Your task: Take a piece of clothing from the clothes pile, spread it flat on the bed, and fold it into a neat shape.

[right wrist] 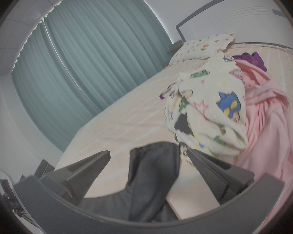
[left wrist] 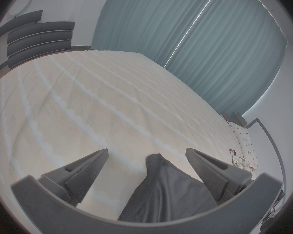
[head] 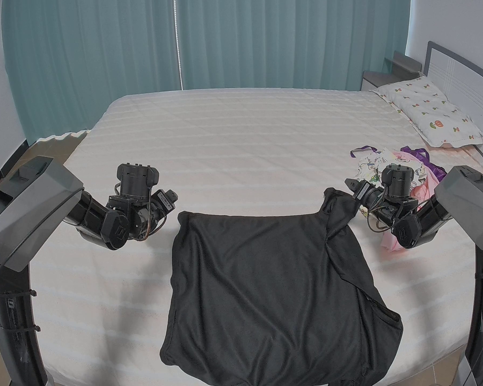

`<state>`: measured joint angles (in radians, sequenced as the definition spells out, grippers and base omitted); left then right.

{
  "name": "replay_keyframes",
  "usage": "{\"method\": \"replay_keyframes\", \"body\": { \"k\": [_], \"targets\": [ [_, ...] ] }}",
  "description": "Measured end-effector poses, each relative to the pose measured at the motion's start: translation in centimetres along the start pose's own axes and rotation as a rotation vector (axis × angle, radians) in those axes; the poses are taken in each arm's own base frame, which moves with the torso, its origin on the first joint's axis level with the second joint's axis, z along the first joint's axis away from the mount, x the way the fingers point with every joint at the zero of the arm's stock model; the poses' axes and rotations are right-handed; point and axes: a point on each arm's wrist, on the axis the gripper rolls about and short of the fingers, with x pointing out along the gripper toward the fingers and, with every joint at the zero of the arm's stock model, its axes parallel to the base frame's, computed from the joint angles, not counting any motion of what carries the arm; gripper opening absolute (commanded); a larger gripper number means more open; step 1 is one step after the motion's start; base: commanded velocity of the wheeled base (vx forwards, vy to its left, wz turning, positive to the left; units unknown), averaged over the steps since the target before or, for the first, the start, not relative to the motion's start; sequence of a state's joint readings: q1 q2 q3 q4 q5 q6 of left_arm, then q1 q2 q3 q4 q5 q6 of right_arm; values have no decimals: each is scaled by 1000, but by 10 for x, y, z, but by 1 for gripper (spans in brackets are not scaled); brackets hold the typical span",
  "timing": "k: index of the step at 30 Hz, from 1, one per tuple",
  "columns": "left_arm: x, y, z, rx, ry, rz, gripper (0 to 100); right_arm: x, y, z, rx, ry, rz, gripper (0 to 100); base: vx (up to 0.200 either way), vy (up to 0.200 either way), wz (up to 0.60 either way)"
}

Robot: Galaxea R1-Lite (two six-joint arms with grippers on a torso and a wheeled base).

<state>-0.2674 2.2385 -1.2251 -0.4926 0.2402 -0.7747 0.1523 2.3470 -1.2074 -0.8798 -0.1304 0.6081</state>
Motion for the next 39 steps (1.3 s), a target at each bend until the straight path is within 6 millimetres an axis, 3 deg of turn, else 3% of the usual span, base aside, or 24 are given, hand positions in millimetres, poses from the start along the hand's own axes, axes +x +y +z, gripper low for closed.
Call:
{"method": "replay_keyframes", "body": {
  "k": [7, 13, 18, 24, 34, 35, 39],
  "targets": [
    [-9, 22, -10, -6, 67, 41, 100, -17, -13, -22, -43, 131, -31, 100, 0, 0, 0],
    [-37, 39, -28, -67, 139, -1, 100, -31, 0, -37, -96, 208, -16, 100, 0, 0, 0],
    [-55, 48, -36, -125, 141, -61, 100, -41, 22, -57, -167, 302, -52, 100, 0, 0, 0],
    [-69, 53, -46, -161, 171, -71, 100, -41, 56, -74, -254, 309, -67, 100, 0, 0, 0],
    [-72, 52, -46, -168, 173, -83, 100, -28, 55, -94, -392, 292, -166, 100, 0, 0, 0],
    [-72, 52, -46, -169, 173, -83, 100, -27, 54, -95, -395, 291, -172, 0, 0, 0, 0],
    [-72, 53, -46, -171, 173, -81, 100, -26, 52, -94, -393, 276, -186, 0, 0, 0, 0]
  ]
}}
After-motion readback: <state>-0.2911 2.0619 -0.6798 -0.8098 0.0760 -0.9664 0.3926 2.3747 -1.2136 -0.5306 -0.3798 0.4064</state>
